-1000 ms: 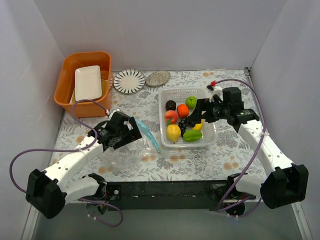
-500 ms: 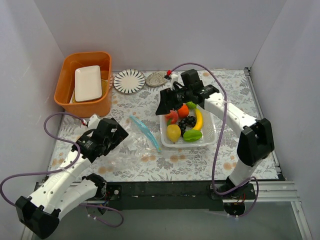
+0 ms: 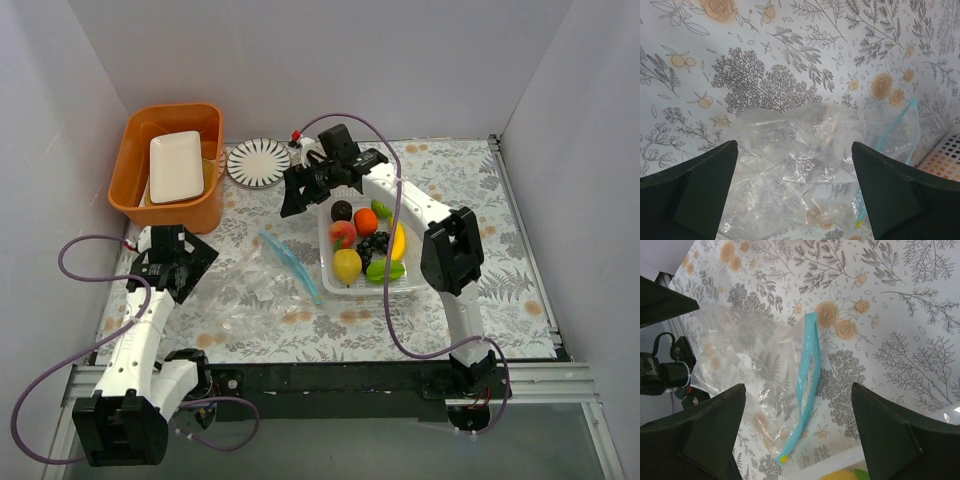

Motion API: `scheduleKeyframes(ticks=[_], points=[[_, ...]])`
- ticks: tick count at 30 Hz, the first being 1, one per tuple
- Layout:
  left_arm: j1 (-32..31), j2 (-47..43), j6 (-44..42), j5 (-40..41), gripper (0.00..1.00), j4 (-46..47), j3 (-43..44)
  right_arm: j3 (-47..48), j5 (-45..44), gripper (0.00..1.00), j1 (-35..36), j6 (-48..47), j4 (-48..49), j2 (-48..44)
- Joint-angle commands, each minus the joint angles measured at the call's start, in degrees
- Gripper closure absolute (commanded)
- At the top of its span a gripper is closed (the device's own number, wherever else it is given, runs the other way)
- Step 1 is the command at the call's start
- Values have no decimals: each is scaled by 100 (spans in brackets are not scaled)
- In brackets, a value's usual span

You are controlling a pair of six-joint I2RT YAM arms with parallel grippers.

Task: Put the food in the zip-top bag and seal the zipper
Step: Adjust the zipper food storage bag at the center of the board.

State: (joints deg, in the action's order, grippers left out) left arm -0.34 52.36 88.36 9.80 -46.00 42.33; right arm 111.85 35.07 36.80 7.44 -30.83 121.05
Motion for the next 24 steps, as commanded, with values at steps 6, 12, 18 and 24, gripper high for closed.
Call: scheduleKeyframes(ticks=[6,12,18,24], points=[[570,46,-477,-514,2,266,-128,1496,79,8,100,-384,-739,945],[693,424,-372,-971,2,574,-356,1884,88,7,363,-727,-1144,1385],[711,608,-319,-1174,2,803,-453,2024,17,7,565,-946,-1320,1807],[702,530,-328,-1191,2,891,-488,2051,184,6,583,-920,-1276,2053]])
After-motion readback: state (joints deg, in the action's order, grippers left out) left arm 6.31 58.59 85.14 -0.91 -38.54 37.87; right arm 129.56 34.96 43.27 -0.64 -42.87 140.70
